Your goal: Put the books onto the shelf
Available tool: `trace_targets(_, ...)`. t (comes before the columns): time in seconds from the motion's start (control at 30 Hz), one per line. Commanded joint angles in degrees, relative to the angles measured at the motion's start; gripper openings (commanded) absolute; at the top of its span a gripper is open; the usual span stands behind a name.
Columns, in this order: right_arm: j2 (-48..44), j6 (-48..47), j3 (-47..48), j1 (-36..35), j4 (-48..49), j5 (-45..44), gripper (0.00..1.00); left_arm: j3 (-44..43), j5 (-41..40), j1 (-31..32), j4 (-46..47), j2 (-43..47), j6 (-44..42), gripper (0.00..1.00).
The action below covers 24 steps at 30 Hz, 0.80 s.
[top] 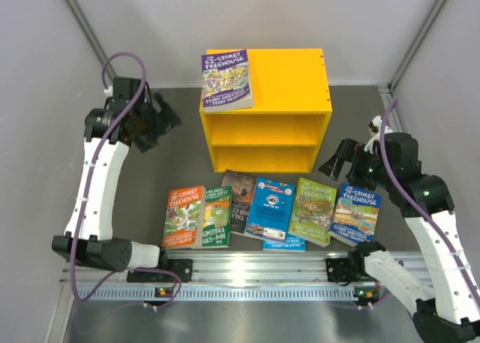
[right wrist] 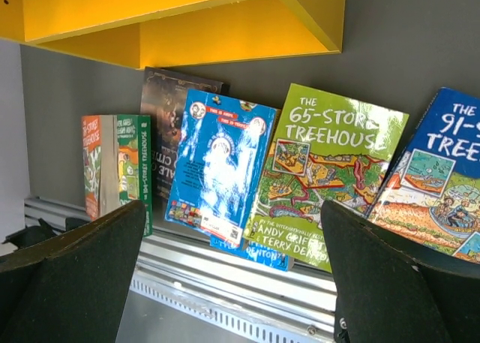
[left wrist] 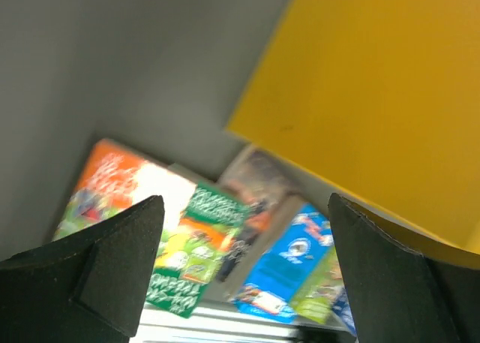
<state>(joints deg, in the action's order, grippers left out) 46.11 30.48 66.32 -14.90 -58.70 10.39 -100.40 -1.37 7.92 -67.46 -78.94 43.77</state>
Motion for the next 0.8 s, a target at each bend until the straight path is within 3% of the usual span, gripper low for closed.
trace_targets(0.0, 0.1, -1.7, 1.1, -0.7, 2.9, 2.3, 1.0, 12.5, -7.2, -0.9, -6.4, 4.7, 1.7, 0.95)
trace_targets(0.17, 1.2, -2.4, 1.7, -2.1, 5.9, 8.2, 1.0, 27.0, -4.4, -2.3, -1.9, 13.5, 4.5, 0.96)
trace_targets(0.27, 2.6, 0.4, -1.5, -6.4, 10.2, 11.0, 1.0, 33.9, -1.9, -2.6, 0.0, 16.6, 7.0, 0.96)
trace_targets(0.47, 12.1, 8.8, -6.6, -29.1, 25.3, 9.5, 1.0, 49.2, 6.4, -2.6, 7.2, 22.1, 9.5, 0.95)
trace_targets(0.77, 30.8, 21.7, -13.7, -36.9, 50.5, 13.3, 0.9, 54.9, 14.4, -2.6, 14.1, 20.3, 7.2, 0.92)
